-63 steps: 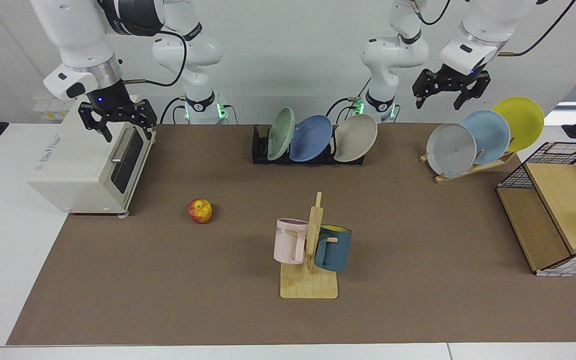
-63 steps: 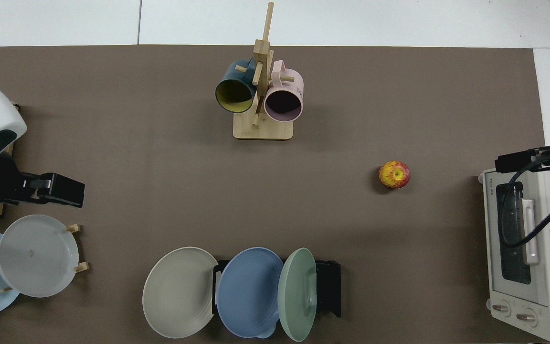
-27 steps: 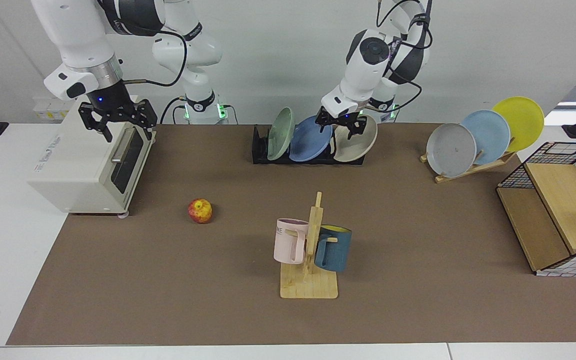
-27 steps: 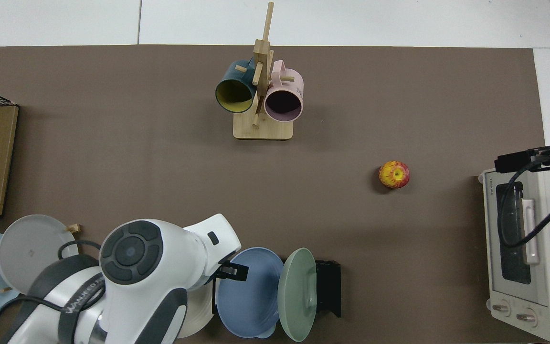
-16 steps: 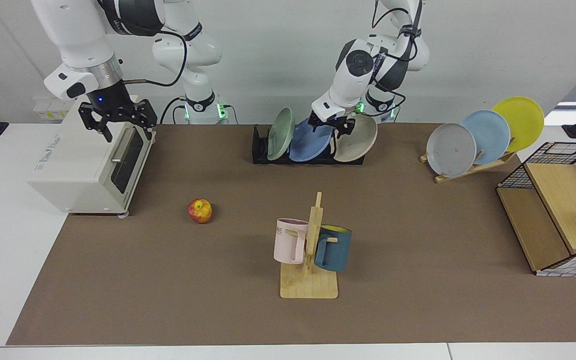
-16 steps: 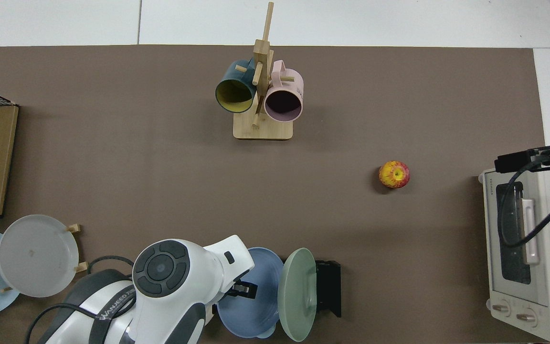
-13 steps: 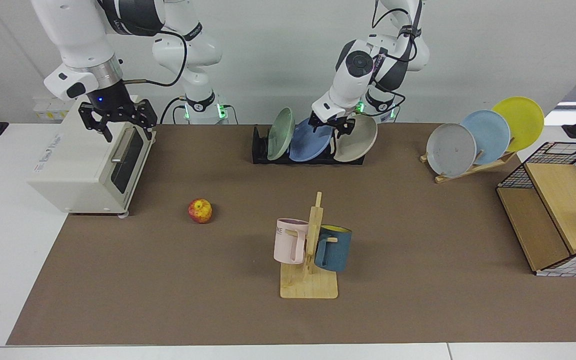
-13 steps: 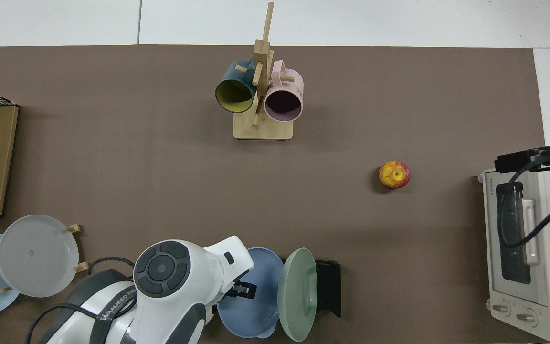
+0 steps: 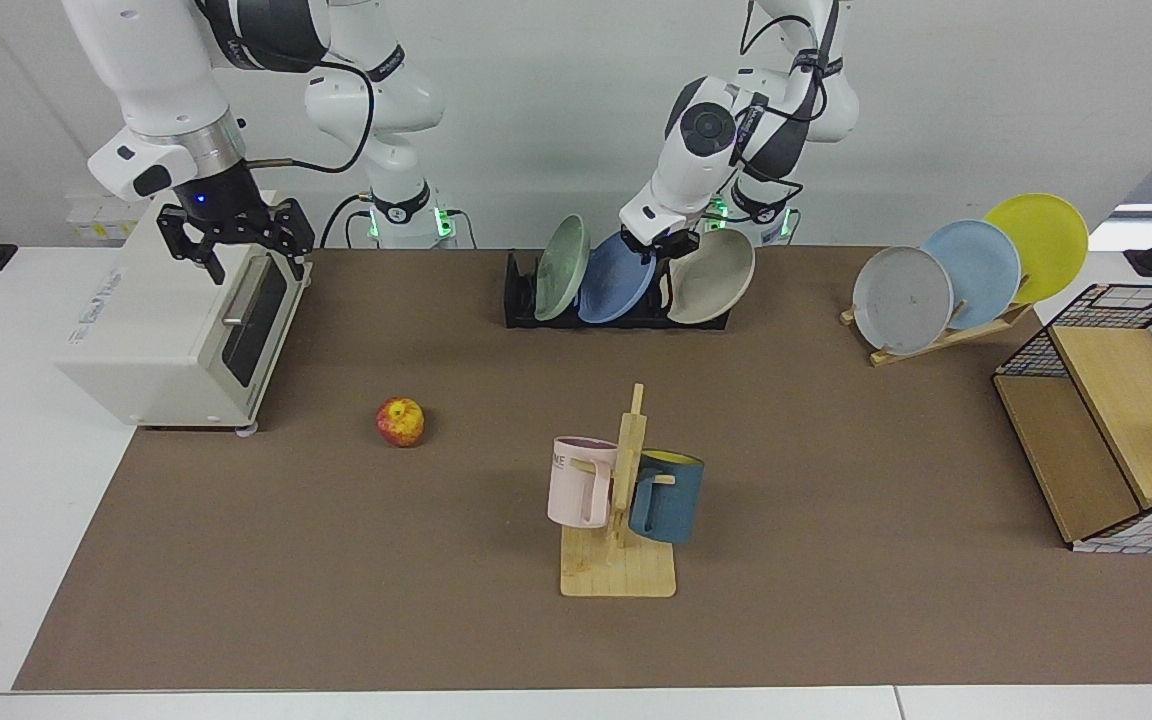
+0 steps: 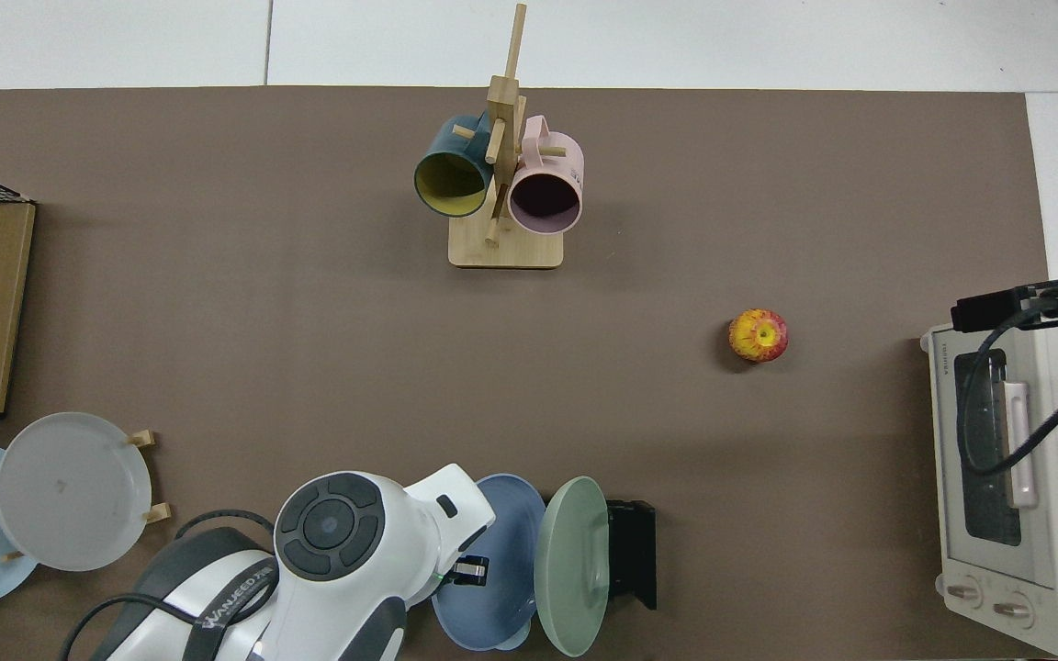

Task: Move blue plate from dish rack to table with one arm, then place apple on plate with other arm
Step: 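Grasp the blue plate rim and lift it out of the rack, then lower the blue plate onto the table while the right gripper reaches the apple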

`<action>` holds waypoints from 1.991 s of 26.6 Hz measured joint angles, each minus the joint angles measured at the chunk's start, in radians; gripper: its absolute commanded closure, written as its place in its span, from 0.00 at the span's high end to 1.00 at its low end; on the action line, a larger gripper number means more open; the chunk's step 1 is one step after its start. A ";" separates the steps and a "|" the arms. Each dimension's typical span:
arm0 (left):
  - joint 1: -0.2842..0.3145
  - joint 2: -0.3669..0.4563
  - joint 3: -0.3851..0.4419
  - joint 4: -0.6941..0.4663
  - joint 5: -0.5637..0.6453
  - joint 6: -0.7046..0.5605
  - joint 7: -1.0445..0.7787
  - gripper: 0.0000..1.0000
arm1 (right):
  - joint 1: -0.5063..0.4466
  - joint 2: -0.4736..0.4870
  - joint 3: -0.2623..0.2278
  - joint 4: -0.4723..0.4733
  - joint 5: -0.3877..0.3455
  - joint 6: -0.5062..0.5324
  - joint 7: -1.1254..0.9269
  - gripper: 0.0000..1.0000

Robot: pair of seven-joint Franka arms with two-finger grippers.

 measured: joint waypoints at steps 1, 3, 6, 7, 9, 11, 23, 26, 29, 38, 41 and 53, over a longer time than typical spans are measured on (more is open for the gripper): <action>0.000 -0.003 0.000 0.001 0.000 -0.001 -0.002 0.00 | 0.001 0.000 0.000 0.000 0.000 0.000 0.000 1.00; 0.000 -0.008 0.000 0.006 0.000 -0.009 -0.008 0.00 | 0.001 0.000 0.001 0.000 0.000 0.000 0.000 1.00; 0.004 -0.011 0.002 0.022 0.000 -0.043 -0.018 0.00 | 0.001 0.000 0.001 0.000 0.000 0.000 0.000 1.00; 0.008 -0.012 0.003 0.030 0.002 -0.060 -0.020 0.00 | 0.001 0.000 0.001 0.000 0.000 0.000 0.000 1.00; 0.020 -0.012 0.006 0.049 0.008 -0.089 -0.021 0.00 | 0.001 0.000 0.001 0.000 0.000 0.000 0.000 1.00; 0.044 -0.013 0.007 0.078 0.019 -0.119 -0.021 0.00 | 0.002 0.000 0.002 -0.001 0.000 0.000 0.000 1.00; 0.226 -0.005 0.015 0.212 0.048 -0.170 0.036 0.00 | 0.017 0.002 0.015 -0.019 0.001 0.042 0.000 1.00; 0.266 0.014 0.017 0.231 0.024 -0.140 0.069 0.00 | 0.018 0.007 0.015 -0.025 0.001 0.084 0.000 1.00; 0.298 0.034 0.017 0.239 -0.003 -0.083 0.138 0.00 | 0.019 0.017 0.015 -0.028 0.001 0.124 -0.005 1.00; 0.425 0.147 0.019 0.241 -0.262 0.019 0.322 0.00 | 0.021 0.067 0.015 -0.032 0.001 0.219 -0.027 1.00; 0.428 0.201 0.018 0.241 -0.333 0.053 0.373 0.00 | 0.020 0.085 0.015 -0.034 0.001 0.237 -0.027 1.00; 0.424 0.330 -0.052 0.247 -0.459 0.217 0.460 0.00 | 0.018 0.149 0.013 -0.084 0.002 0.324 -0.027 1.00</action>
